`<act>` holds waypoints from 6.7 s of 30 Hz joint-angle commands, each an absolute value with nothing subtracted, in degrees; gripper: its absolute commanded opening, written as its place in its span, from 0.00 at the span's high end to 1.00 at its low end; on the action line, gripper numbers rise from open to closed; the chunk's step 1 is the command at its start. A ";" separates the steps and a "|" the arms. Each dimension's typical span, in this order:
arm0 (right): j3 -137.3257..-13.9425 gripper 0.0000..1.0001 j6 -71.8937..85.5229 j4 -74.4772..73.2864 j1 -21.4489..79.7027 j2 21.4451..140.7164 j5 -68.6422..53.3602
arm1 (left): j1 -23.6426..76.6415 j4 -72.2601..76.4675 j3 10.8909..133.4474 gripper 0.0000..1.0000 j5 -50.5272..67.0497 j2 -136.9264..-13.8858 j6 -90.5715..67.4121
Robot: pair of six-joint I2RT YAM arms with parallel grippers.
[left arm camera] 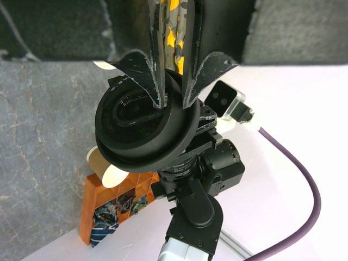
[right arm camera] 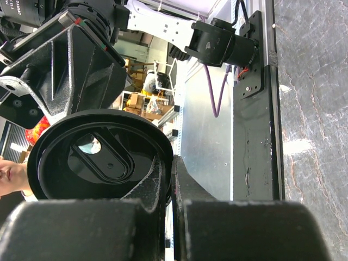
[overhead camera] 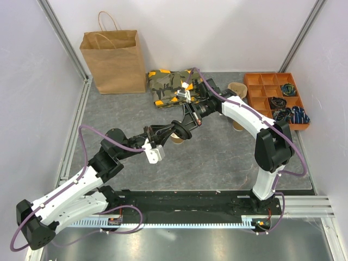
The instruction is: Pack the takeout coffee
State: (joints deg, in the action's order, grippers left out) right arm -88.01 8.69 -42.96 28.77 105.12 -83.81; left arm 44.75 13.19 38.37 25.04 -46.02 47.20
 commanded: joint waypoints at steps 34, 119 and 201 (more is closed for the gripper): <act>-95.02 0.02 -8.97 -31.98 13.97 89.83 -16.68 | 43.77 -48.32 84.71 0.98 3.01 -85.42 7.13; -89.12 0.02 -0.79 -33.22 7.12 94.75 -34.01 | 39.37 -49.83 97.12 0.88 -3.08 -106.79 4.75; -61.26 0.91 50.19 21.19 22.76 112.23 -60.65 | 17.75 3.69 49.75 0.67 47.55 -74.97 -36.74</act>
